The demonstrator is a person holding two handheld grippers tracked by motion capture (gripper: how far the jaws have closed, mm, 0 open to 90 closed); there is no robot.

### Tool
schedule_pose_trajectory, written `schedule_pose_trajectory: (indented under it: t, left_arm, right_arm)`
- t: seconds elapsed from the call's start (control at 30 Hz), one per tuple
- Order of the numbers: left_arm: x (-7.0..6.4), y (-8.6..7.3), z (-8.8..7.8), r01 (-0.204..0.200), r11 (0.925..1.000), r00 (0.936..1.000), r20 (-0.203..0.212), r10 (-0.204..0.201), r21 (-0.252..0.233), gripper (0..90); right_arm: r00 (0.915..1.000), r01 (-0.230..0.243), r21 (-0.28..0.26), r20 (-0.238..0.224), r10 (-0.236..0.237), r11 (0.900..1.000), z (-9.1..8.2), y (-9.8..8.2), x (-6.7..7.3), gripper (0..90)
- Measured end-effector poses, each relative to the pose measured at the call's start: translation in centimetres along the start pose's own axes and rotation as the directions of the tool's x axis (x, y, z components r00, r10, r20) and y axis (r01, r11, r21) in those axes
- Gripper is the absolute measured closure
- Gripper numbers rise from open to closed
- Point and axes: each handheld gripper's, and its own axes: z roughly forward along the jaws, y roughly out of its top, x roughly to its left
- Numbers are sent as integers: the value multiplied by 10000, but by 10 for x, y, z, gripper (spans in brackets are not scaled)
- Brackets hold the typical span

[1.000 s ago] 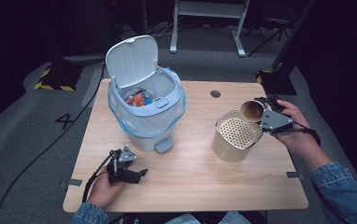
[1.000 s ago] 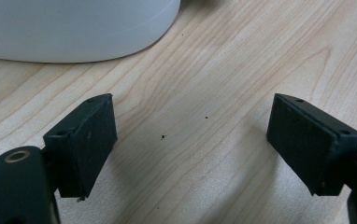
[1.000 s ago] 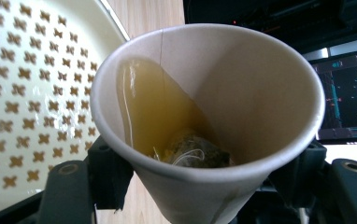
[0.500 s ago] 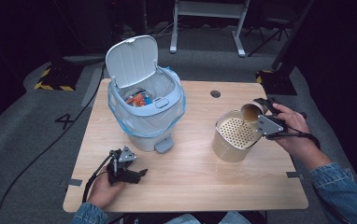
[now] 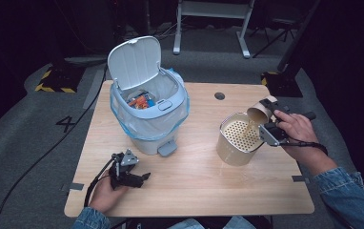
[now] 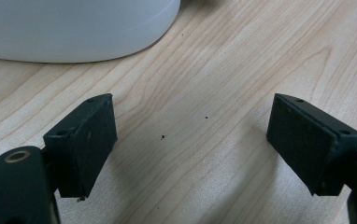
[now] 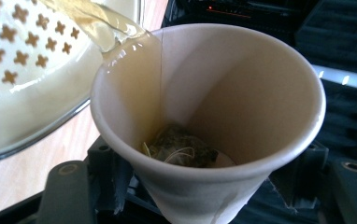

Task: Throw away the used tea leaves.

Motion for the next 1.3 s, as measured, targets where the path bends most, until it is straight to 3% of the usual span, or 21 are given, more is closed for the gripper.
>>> schedule_pose_trajectory:
  t: [0.17,0.3,0.33,0.43,0.57,0.7,0.8,0.87,0.97,1.03,1.07,1.1,1.17,1.23,1.3]
  left_arm:
    - [0,0,0,-7,10000,10000,0,7,3,161]
    - [0,0,0,-3,10000,10000,0,3,1,161]
    - [0,0,0,-33,10000,10000,-11,33,6,161]
    - [0,0,0,-4,10000,10000,-1,4,4,161]
    - [0,0,0,-4,10000,10000,1,4,2,161]
    - [0,0,0,-3,10000,10000,1,3,1,161]
    - [0,0,0,-7,10000,10000,0,7,2,161]
    - [0,0,0,-8,10000,10000,1,8,3,161]
    - [0,0,0,-1,10000,10000,1,1,1,161]
    - [0,0,0,-5,10000,10000,0,5,2,161]
    - [0,0,0,-34,10000,10000,-10,34,6,161]
    - [0,0,0,-34,10000,10000,-10,34,5,161]
    - [0,0,0,-6,10000,10000,-1,6,4,161]
    - [0,0,0,-5,10000,10000,0,5,3,161]
    - [0,0,0,-37,10000,10000,-10,37,7,161]
  right_arm:
    - [9933,1089,372,343,-1102,9934,-1,6,4,325]
    - [9741,2095,720,711,-2145,9751,0,11,9,325]
    - [9636,2493,906,758,-2563,9642,-1,12,10,325]
    - [9439,3089,1084,875,-3186,9449,-1,15,12,325]
    - [8994,4059,1446,1121,-4225,9024,-2,21,15,325]
    - [8582,4643,1921,1437,-4928,8646,-4,26,18,325]
    - [8066,5299,2277,1623,-5684,8169,-5,30,19,325]
    - [7883,5525,2429,1586,-5945,7973,-6,33,21,325]
    - [7461,5988,2556,1663,-6447,7590,-7,38,24,325]
    - [7297,6132,2620,1737,-6614,7452,-7,39,25,325]
    - [7105,6317,2718,1717,-6824,7260,-7,40,25,325]
    - [6985,6395,2829,1745,-6940,7148,-8,41,25,325]
    - [6905,6388,2945,1881,-6985,7108,-9,42,23,324]
    - [7055,6212,2906,1971,-6808,7278,-9,41,22,324]
    - [7033,6250,2907,1929,-6842,7244,-9,41,21,324]
